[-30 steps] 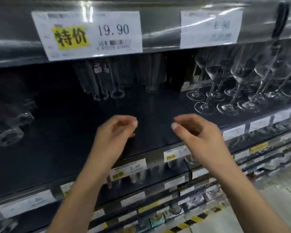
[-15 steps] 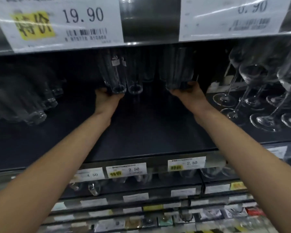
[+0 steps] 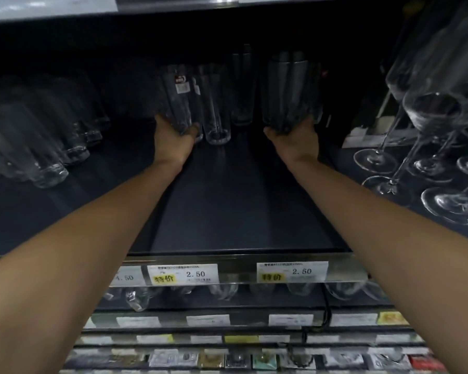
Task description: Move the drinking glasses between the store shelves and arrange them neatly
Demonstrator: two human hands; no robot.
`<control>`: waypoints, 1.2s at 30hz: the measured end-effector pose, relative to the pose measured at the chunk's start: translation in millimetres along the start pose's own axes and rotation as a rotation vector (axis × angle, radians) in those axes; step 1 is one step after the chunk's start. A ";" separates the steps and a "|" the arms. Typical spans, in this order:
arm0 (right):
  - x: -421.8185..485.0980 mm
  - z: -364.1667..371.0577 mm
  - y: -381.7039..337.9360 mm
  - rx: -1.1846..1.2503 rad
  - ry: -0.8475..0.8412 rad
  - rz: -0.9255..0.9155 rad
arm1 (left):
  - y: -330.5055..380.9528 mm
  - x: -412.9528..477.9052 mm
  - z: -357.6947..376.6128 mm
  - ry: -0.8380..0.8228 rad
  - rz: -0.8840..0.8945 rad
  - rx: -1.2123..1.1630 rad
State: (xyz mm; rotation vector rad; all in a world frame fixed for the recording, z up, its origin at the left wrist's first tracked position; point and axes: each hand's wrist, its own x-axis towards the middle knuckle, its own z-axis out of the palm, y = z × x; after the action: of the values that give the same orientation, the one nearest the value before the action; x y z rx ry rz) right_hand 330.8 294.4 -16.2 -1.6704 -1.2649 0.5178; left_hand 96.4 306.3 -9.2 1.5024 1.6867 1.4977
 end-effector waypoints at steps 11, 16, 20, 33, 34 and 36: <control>-4.3 -9.5 3.8 0.119 0.076 -0.043 | -5.8 -0.8 -4.1 -0.041 -0.021 0.030; -11.4 -21.4 5.6 0.053 0.010 -0.083 | -2.3 -19.2 -16.4 -0.031 -0.038 0.039; -24.5 -41.1 5.2 0.172 -0.152 -0.040 | -5.7 -39.5 -35.0 -0.100 -0.090 0.013; -58.4 -81.7 1.6 0.432 -0.402 -0.013 | 21.6 -75.2 -48.8 -0.148 -0.166 -0.180; -62.2 -83.1 0.0 0.421 -0.391 -0.015 | 25.7 -78.4 -48.2 -0.137 -0.165 -0.184; -69.9 -85.3 -2.7 0.426 -0.373 -0.003 | 32.8 -86.9 -47.8 -0.113 -0.155 -0.199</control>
State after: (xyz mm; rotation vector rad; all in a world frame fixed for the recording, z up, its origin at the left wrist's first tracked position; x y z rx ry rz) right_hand 369.3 194.9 11.9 -1.2473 -1.3037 1.0553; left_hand 98.1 203.2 7.2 1.2970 1.5043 1.4247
